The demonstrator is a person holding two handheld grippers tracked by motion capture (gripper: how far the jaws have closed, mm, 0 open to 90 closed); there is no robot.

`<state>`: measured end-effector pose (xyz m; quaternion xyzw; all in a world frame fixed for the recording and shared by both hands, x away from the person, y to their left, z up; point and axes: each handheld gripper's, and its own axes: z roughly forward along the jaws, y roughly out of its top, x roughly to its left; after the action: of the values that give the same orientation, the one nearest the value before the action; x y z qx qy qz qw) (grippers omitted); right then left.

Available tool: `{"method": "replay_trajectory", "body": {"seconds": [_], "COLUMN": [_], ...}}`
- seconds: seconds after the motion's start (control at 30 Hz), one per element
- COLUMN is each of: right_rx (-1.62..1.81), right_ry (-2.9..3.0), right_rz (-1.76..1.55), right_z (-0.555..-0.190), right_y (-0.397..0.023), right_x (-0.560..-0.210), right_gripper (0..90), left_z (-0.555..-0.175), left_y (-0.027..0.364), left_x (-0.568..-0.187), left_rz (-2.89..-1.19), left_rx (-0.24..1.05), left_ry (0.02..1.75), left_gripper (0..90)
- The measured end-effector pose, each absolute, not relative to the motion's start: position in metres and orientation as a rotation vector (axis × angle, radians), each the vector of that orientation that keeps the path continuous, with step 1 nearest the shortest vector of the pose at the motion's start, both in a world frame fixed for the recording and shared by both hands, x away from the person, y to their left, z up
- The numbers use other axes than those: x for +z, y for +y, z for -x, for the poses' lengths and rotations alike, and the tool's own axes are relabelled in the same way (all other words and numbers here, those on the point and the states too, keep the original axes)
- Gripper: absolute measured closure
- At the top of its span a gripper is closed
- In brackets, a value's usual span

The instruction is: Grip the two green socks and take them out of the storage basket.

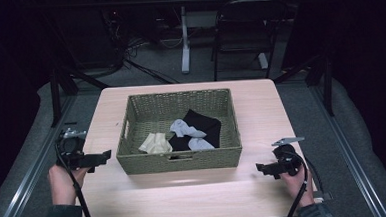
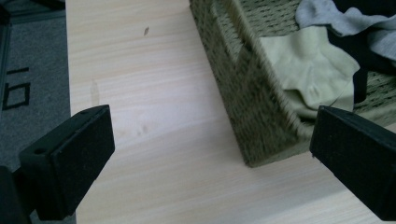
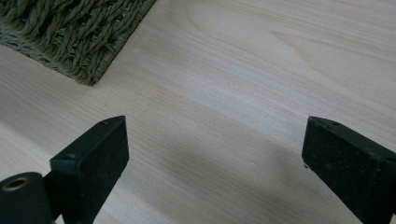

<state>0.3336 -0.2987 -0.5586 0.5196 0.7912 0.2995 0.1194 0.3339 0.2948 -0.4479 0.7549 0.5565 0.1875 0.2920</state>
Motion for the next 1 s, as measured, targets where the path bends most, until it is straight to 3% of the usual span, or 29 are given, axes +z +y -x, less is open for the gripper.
{"method": "replay_trajectory", "body": {"seconds": [0.43, 1.0], "right_rx": [0.866, 0.865], "right_ry": [2.321, 2.322], "right_rz": [-1.515, -1.511], "right_z": [-0.334, -0.334], "right_y": [-0.299, -0.3], "right_x": [-0.559, -0.559], "right_gripper": [6.8, 6.8], "left_z": [-0.367, -0.406], "left_y": [0.261, 0.207], "left_x": [-0.422, -0.431], "left_rz": [-2.084, -2.222], "left_rx": [0.477, 0.37], "left_ry": [1.38, 1.295], "left_gripper": [0.2, 0.4]}}
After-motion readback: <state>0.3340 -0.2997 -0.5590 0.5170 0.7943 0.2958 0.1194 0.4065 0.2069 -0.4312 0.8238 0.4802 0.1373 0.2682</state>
